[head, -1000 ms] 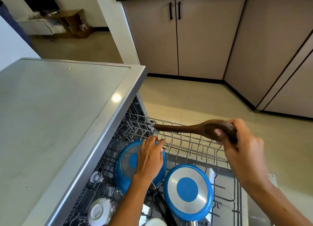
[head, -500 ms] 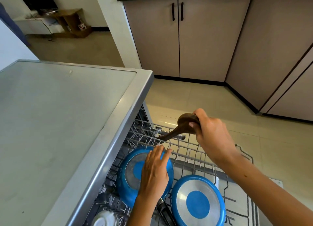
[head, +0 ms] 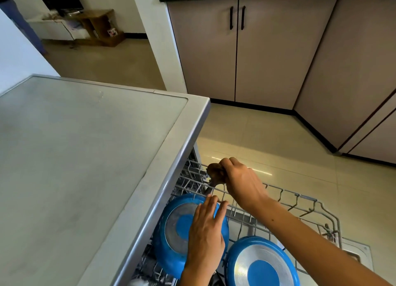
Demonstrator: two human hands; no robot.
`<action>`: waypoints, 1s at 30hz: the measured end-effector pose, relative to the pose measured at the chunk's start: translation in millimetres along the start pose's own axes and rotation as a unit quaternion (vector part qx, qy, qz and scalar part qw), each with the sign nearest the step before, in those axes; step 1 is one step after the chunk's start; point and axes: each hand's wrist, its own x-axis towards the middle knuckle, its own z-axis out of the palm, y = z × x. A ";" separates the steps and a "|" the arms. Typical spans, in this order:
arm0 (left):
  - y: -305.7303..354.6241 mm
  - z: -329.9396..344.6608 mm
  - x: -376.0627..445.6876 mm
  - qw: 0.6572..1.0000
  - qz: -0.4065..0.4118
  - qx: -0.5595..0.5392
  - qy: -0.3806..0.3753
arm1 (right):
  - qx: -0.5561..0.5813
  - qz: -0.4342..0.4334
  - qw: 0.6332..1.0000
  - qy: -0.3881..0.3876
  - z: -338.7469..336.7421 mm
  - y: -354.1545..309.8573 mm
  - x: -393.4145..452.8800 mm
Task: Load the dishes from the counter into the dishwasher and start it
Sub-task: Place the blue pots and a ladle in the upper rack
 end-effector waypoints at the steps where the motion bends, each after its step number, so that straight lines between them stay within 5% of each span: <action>1: -0.1 0.3 -0.3 1.000 0.003 0.002 0.002 | -0.001 -0.004 1.000 -0.005 4.6 0.0 2.0; 10: -0.3 4.9 0.0 1.000 0.009 0.012 0.023 | 0.010 0.006 0.998 -0.062 40.3 8.4 18.1; 30: 1.8 6.0 -0.5 0.999 0.004 -0.008 0.045 | -0.026 0.019 0.999 -0.042 61.3 7.9 17.6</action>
